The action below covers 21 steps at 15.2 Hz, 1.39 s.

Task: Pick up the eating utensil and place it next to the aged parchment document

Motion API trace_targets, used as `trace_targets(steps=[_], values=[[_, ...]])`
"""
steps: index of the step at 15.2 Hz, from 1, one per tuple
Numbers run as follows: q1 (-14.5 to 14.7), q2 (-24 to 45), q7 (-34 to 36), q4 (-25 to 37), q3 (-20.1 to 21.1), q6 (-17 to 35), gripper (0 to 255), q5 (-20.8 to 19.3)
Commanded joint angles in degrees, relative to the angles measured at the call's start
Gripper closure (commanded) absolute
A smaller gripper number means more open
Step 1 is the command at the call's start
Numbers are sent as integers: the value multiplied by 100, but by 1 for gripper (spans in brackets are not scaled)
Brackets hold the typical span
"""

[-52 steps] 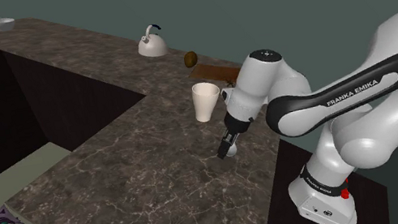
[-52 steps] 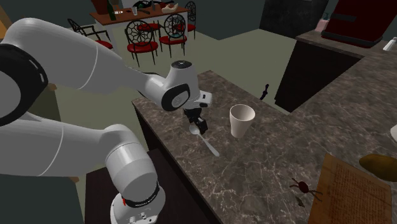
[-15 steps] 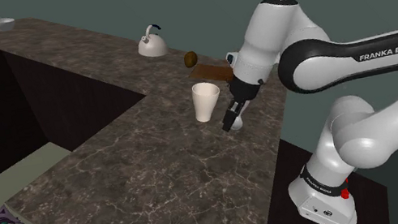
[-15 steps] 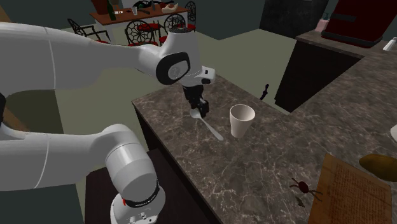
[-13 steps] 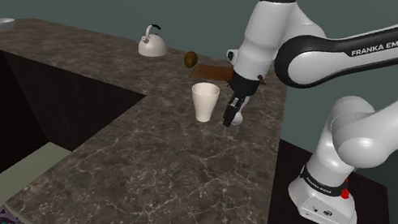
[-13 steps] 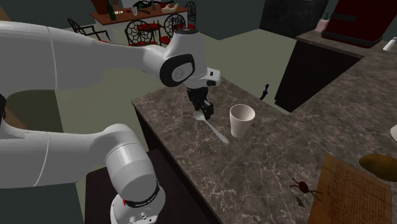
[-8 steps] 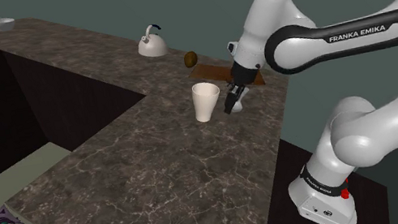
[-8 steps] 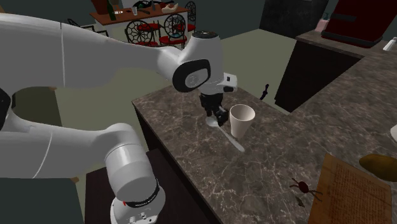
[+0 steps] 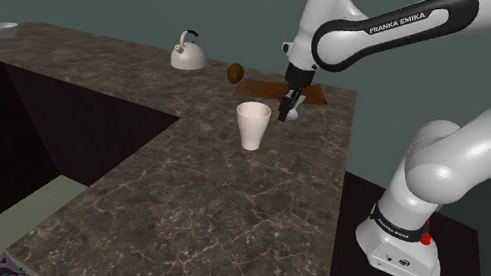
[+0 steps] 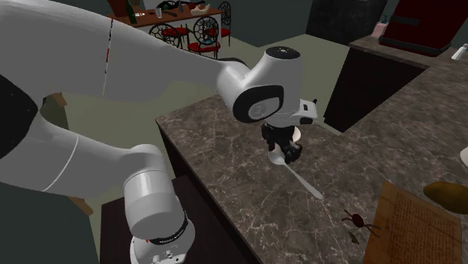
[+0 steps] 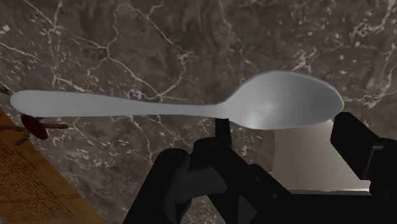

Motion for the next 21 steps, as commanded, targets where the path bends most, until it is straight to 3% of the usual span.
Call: trace_targets(steps=[1, 10, 21], values=[[-124, 288, -307, 239, -253, 55, 255, -93], [-374, 1706, -1521, 1487, -1195, 240, 255, -82], [-342, 2151, -1636, 993, -1282, 1170, 255, 23]])
